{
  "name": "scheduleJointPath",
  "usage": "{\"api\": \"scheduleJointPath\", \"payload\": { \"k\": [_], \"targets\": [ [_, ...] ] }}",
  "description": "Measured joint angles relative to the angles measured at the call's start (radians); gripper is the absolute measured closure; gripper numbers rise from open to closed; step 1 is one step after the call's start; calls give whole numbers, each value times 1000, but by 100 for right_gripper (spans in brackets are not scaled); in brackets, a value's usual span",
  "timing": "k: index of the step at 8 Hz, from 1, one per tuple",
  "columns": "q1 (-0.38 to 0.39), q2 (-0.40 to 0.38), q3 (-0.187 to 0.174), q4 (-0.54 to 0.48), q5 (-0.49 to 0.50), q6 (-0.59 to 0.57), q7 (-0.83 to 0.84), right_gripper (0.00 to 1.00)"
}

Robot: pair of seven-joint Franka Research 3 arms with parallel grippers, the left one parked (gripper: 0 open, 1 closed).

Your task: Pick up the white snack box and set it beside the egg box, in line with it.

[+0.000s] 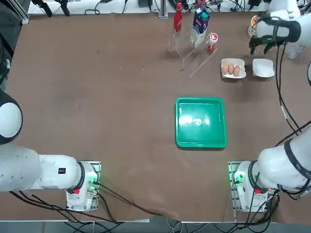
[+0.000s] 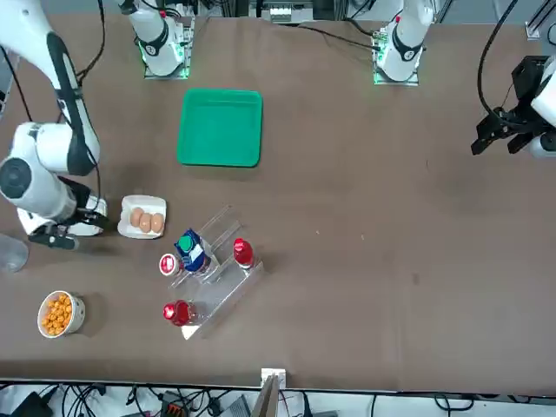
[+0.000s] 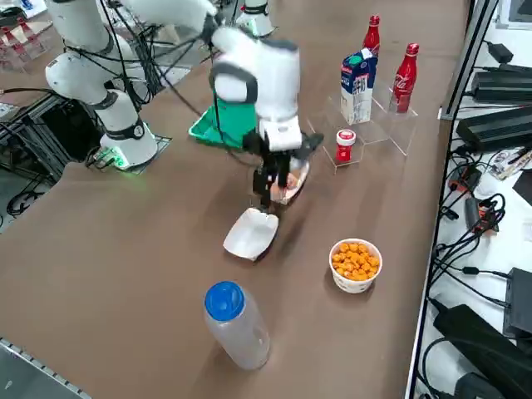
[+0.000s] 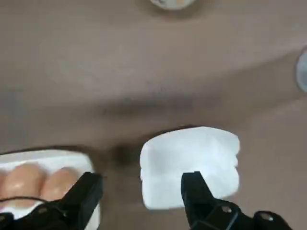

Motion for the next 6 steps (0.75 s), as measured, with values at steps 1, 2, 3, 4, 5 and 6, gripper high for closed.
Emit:
{"api": "scheduleJointPath", "payload": {
  "k": [1, 2, 3, 4, 5, 6],
  "targets": [
    [3, -57, 33, 32, 54, -99, 4, 0],
    [9, -100, 52, 94, 147, -229, 4, 0],
    [12, -124, 60, 190, 225, -390, 2, 0],
    [12, -133, 61, 306, 286, -546, -8, 0],
    [12, -134, 63, 417, 330, -670, -22, 0],
    [18, -135, 68, 510, 347, -766, -40, 0]
  ]
}}
